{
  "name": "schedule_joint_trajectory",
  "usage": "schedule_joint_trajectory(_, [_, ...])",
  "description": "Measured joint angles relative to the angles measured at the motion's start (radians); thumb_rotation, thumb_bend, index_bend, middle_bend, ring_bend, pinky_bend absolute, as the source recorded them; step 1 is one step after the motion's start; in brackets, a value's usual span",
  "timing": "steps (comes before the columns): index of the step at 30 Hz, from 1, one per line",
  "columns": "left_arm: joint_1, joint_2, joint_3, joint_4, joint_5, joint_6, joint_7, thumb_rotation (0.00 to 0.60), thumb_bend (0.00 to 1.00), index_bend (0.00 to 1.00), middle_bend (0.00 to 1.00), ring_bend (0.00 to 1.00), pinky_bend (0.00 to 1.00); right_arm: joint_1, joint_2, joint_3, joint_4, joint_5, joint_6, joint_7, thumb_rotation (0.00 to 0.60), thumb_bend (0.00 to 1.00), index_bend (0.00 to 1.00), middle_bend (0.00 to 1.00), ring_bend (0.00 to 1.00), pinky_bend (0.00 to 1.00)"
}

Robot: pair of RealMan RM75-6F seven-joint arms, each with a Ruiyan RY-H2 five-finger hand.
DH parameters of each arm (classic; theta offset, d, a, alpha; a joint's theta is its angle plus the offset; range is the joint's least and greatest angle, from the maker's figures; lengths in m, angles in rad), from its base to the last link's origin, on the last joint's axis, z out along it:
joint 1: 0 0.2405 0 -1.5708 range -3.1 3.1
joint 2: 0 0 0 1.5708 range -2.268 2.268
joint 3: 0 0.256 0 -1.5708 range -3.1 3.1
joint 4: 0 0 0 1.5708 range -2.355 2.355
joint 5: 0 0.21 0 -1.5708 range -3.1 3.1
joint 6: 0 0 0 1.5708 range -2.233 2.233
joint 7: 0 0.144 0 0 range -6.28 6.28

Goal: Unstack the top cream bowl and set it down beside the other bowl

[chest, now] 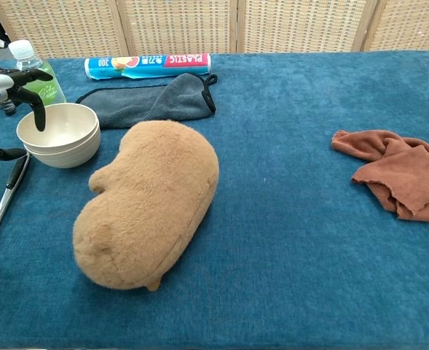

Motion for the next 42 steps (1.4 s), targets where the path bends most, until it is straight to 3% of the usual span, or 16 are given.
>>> schedule_joint_trajectory(42, [-0.004,-0.087,-0.001,0.092,0.016,0.045,0.036,0.600,0.31,0.45,0.05,0.00,0.04,-0.003,0.001,0.000,-0.003,-0.003,0.005,-0.001,0.600,0.16,0.22,0.00,0.00,0.15])
